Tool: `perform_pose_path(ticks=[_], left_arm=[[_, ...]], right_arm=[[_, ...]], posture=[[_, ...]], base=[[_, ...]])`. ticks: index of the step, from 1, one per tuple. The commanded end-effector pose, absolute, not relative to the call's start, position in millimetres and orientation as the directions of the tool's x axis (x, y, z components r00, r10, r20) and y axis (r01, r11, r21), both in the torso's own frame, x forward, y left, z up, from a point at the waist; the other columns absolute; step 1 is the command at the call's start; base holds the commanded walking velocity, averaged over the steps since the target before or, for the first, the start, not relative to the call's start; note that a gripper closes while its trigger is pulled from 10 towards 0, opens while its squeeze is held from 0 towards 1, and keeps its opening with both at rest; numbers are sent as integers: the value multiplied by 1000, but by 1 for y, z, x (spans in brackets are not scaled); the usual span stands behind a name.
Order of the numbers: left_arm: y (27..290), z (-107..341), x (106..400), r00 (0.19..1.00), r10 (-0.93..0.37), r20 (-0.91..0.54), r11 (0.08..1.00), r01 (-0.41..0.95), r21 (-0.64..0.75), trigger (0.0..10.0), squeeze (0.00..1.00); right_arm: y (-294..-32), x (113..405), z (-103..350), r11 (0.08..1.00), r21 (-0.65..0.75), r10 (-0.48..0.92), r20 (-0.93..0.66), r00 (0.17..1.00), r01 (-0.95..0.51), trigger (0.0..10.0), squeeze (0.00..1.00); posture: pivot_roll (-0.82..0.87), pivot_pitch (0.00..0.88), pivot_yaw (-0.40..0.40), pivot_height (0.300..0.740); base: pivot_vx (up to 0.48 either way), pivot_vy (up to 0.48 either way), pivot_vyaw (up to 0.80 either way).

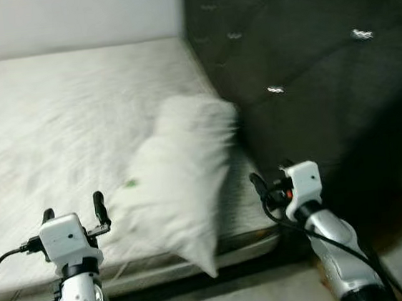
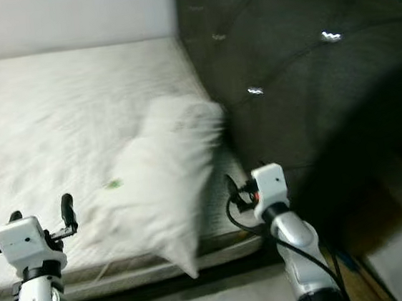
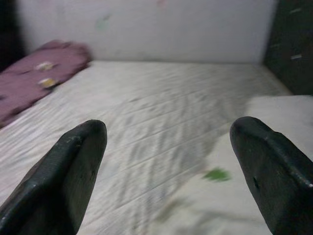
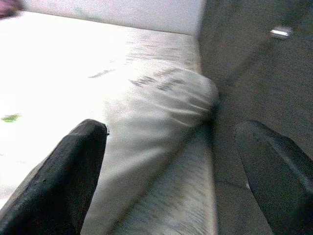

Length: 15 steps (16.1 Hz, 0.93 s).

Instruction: Clean up the room

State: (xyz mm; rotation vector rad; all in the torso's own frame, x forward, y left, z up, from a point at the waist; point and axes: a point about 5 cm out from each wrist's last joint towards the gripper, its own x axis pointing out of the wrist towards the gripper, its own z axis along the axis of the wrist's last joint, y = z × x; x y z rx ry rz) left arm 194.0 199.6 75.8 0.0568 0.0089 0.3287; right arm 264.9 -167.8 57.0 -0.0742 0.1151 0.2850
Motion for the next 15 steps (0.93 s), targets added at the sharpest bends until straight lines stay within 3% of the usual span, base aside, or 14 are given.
perform_pose_path(ticks=[1, 7, 15], left_arm=[[199, 72, 193, 942, 334, -23, 941, -332, 69, 10000, 0], [201, 74, 194, 948, 317, -26, 947, -315, 66, 10000, 0], [195, 74, 193, 959, 283, -29, 958, -282, 47, 10000, 0]], right_arm=[[-166, 268, 63, 958, -57, 274, -105, 956, -281, 10000, 0], [-169, 275, 67, 990, -6, 143, -80, 986, -144, 10000, 0], [-168, 278, 67, 988, -11, 155, -95, 983, -157, 10000, 0]], posture=[[9, 0, -22, 740], [18, 0, -21, 740], [15, 0, -24, 740]], base=[[0, 0, 800], [0, 0, 133], [0, 0, 0]])
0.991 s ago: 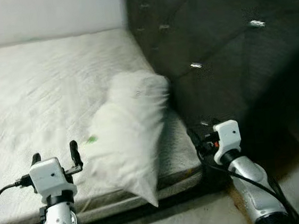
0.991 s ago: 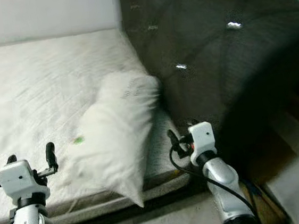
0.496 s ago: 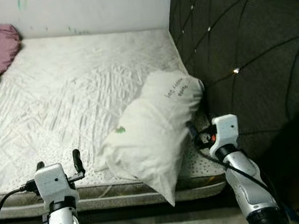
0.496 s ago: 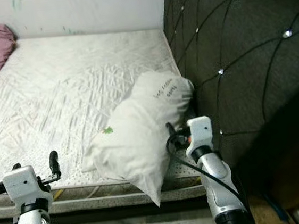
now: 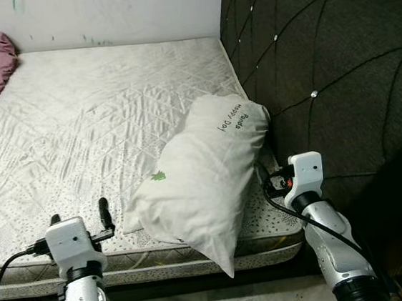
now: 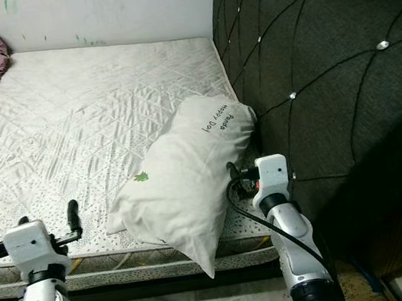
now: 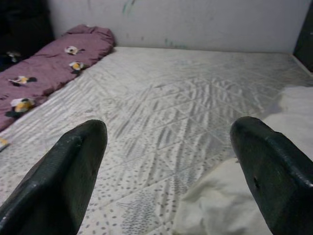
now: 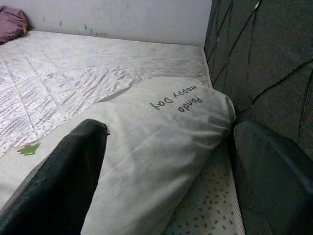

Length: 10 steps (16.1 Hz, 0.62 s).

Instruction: Clean up the room

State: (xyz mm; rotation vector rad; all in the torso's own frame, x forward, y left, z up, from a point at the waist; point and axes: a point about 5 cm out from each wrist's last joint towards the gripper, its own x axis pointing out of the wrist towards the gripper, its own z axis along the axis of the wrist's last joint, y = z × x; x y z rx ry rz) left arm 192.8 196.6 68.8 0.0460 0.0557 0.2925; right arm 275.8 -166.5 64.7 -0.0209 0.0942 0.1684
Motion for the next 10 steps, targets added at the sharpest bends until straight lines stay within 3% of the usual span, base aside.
perform_pose_path(ticks=[1, 10], left_arm=[[195, 74, 193, 959, 281, -30, 959, -279, 45, 10000, 0], [196, 74, 196, 956, 292, -32, 955, -290, 61, 10000, 0]], right_arm=[[-168, 278, 67, 986, -7, 162, -97, 982, -164, 10000, 0], [-171, 276, 64, 983, -8, 182, -116, 977, -184, 10000, 0]], posture=[[15, 0, -25, 740], [13, 0, -25, 682]], base=[[0, 0, 0], [0, 0, 0]])
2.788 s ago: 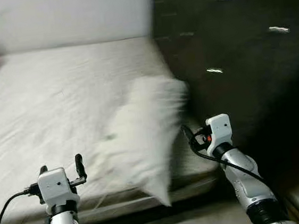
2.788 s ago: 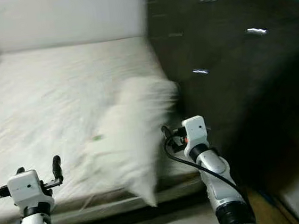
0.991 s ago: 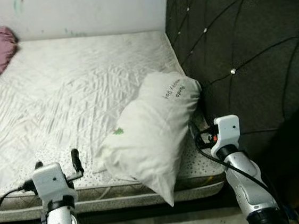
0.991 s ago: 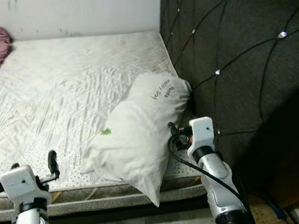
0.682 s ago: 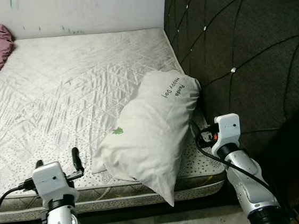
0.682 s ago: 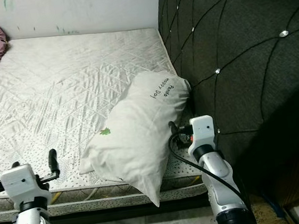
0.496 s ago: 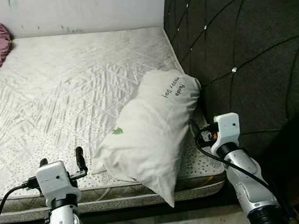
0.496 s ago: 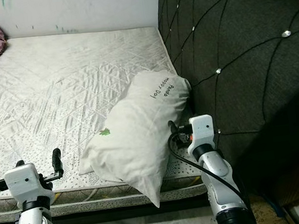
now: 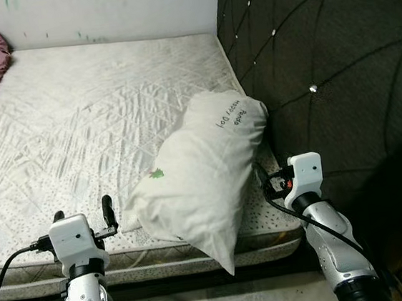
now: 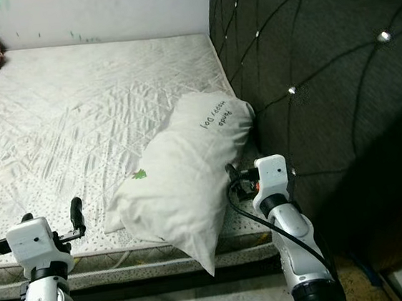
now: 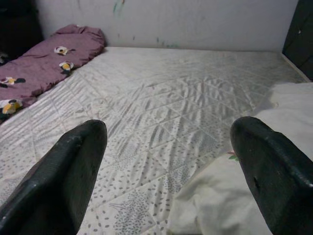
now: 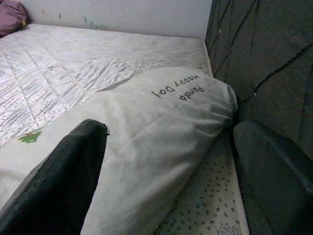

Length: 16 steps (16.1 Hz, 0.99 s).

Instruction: Clean up the room

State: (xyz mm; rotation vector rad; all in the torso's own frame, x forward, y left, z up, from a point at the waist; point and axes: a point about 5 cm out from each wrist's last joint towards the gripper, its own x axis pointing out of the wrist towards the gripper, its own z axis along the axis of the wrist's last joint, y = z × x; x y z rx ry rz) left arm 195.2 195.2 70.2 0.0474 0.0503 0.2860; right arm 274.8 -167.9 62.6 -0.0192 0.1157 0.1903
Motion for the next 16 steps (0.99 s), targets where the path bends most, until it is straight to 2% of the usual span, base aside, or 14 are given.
perform_pose_path(ticks=[1, 3, 5, 16], left_arm=[[196, 74, 196, 957, 290, -31, 956, -287, 61, 10000, 0], [196, 74, 196, 960, 279, -23, 958, -277, 66, 10000, 0], [196, 74, 195, 960, 279, -18, 959, -277, 67, 10000, 0], [193, 72, 195, 962, 272, -19, 961, -271, 59, 10000, 0]], right_arm=[[-171, 276, 65, 983, -9, 182, -115, 977, -185, 10000, 0], [-171, 277, 64, 982, -12, 188, -117, 975, -190, 10000, 0], [-171, 277, 64, 978, -18, 203, -120, 972, -206, 10000, 0], [-168, 280, 66, 969, -22, 242, -122, 963, -246, 10000, 0]], posture=[[13, 0, -27, 682], [13, 0, -28, 682], [14, 0, -30, 682], [12, 0, -41, 682]], base=[[0, 0, 0], [0, 0, 0], [317, 0, 0], [425, 0, 0]])
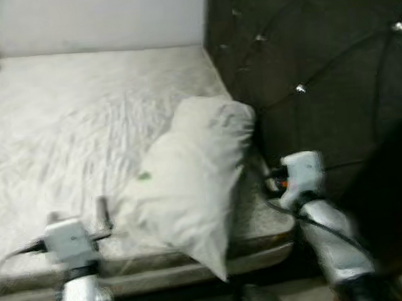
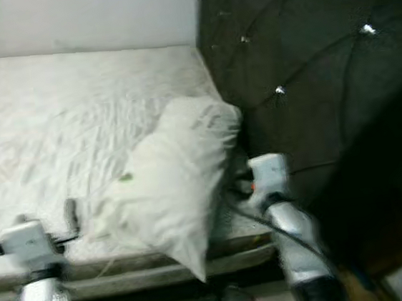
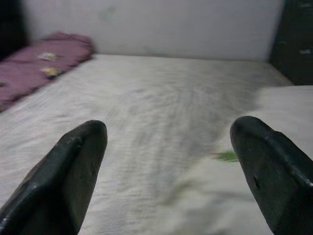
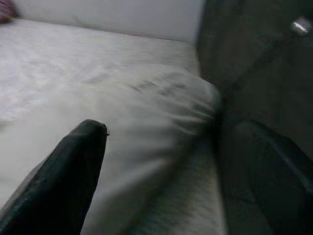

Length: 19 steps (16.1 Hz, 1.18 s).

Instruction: Clean up the room

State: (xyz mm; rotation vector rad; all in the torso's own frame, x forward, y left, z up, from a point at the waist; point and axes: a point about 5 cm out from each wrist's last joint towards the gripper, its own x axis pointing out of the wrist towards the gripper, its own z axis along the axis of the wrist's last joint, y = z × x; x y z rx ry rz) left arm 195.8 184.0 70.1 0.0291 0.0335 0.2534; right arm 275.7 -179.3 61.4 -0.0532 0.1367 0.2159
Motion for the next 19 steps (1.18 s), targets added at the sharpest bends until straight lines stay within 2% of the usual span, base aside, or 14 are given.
perform_pose_path(ticks=[1, 8, 15, 19], left_arm=[[193, 72, 195, 962, 272, -19, 961, -270, 60, 10000, 0], [190, 69, 195, 960, 277, -45, 960, -274, 61, 10000, 0], [190, 66, 184, 957, 275, -93, 961, -271, 54, 10000, 0], [193, 68, 187, 953, 292, -79, 955, -286, 75, 10000, 0]], right_arm=[[-168, 280, 66, 968, -24, 245, -121, 962, -249, 10000, 0], [-165, 279, 66, 958, -30, 278, -129, 952, -284, 10000, 0], [-156, 276, 62, 945, -22, 319, -147, 936, -326, 10000, 0], [-156, 282, 63, 953, -25, 296, -143, 944, -303, 10000, 0]], posture=[[12, 0, -41, 682], [16, 0, -49, 682], [32, 13, -53, 607], [34, 1, -51, 607]], base=[[428, 0, 0], [58, 0, 0], [0, 0, 0], [0, 0, 0]])
